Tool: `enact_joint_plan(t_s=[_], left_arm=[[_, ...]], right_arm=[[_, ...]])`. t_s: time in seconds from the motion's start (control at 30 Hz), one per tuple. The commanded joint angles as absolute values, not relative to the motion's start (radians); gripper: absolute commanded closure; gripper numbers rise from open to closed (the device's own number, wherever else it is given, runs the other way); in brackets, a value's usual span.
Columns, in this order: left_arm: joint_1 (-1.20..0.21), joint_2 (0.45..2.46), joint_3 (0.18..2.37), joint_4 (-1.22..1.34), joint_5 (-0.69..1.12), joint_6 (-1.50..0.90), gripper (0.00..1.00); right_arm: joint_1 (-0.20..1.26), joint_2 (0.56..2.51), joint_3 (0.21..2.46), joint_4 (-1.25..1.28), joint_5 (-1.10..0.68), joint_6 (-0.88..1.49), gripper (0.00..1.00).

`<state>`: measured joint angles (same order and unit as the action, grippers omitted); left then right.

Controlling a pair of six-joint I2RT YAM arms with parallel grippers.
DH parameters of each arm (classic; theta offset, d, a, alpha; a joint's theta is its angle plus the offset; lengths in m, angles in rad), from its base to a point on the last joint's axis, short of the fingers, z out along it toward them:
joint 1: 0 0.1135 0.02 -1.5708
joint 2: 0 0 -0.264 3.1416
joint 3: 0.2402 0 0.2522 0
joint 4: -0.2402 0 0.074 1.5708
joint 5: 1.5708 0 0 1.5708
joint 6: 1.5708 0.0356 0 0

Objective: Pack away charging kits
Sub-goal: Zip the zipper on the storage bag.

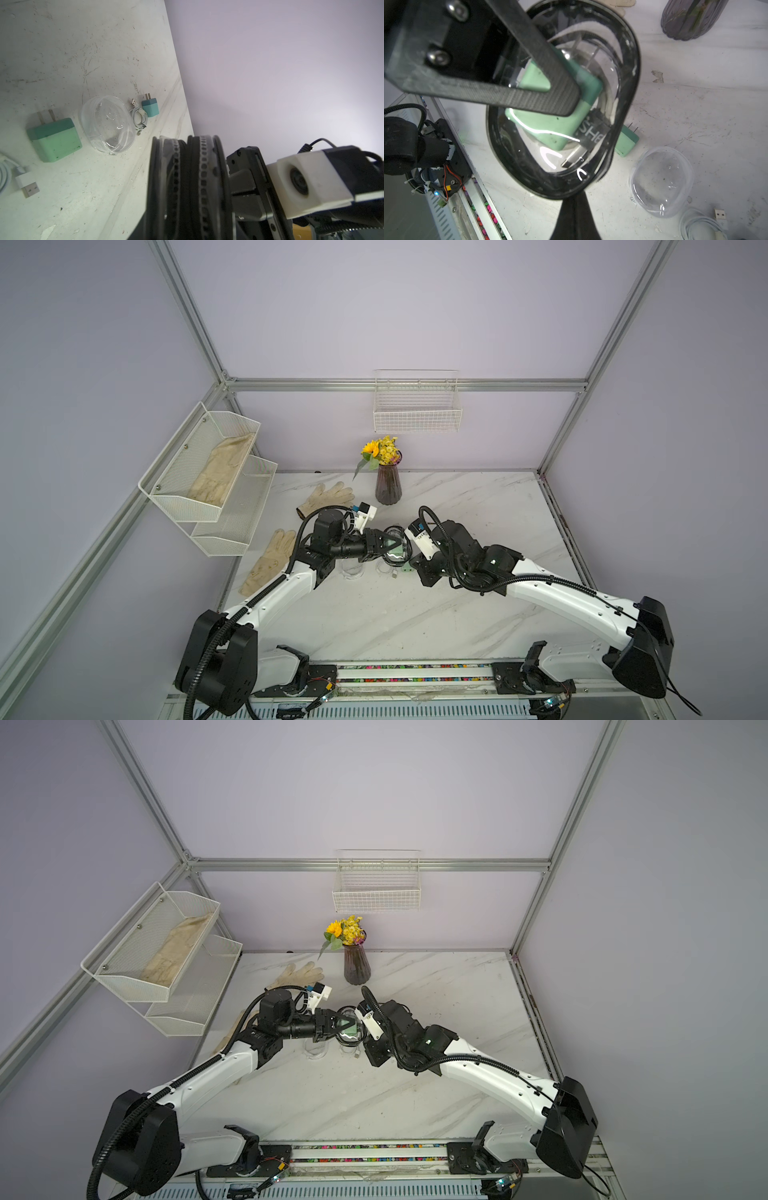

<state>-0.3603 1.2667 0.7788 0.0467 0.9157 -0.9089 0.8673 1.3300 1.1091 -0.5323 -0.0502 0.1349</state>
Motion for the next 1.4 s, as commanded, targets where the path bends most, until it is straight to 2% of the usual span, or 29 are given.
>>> enact_joint_plan(t_s=[0.0, 0.17, 0.27, 0.47, 0.57, 0.67, 0.8, 0.97, 1.13, 1.23, 1.27, 1.37], left_arm=[[-0.355, 1.199, 0.762, -0.088, 0.967, -0.793, 0.98], [-0.353, 1.176, 0.769, -0.166, 0.858, -0.732, 0.98], [-0.353, 1.187, 0.767, -0.13, 0.888, -0.73, 1.0], [-0.353, 1.19, 0.761, -0.092, 0.967, -0.721, 1.0], [-0.35, 1.178, 0.733, 0.024, 1.007, -0.785, 1.0], [-0.345, 1.171, 0.707, 0.146, 1.058, -0.857, 1.0], [-0.344, 1.182, 0.746, 0.018, 1.084, -0.768, 1.0], [-0.341, 1.175, 0.755, -0.043, 1.073, -0.707, 1.0], [-0.341, 1.174, 0.753, -0.055, 1.067, -0.685, 1.0], [-0.341, 1.173, 0.766, -0.062, 1.049, -0.664, 1.0], [-0.341, 1.177, 0.773, -0.063, 1.052, -0.658, 1.0], [-0.345, 1.195, 0.794, -0.065, 1.084, -0.638, 1.0]], right_arm=[[0.849, 1.327, 1.171, -0.603, 0.054, 0.077, 1.0], [0.866, 1.315, 1.195, -0.645, 0.05, 0.071, 1.0], [0.866, 1.291, 1.178, -0.642, 0.0, 0.076, 1.0], [0.866, 1.304, 1.199, -0.693, 0.046, 0.028, 1.0], [0.873, 1.304, 1.198, -0.691, 0.018, 0.025, 1.0], [0.874, 1.306, 1.182, -0.717, 0.1, 0.026, 1.0], [0.874, 1.286, 1.179, -0.734, 0.207, 0.031, 1.0], [0.875, 1.265, 1.217, -0.723, 0.23, 0.011, 1.0], [0.874, 1.284, 1.246, -0.71, -0.072, 0.029, 1.0], [0.873, 1.235, 1.253, -0.708, -0.176, 0.032, 0.54], [0.867, 1.21, 1.261, -0.703, -0.202, 0.031, 0.42], [0.788, 1.175, 1.291, -0.686, -0.302, 0.043, 0.25]])
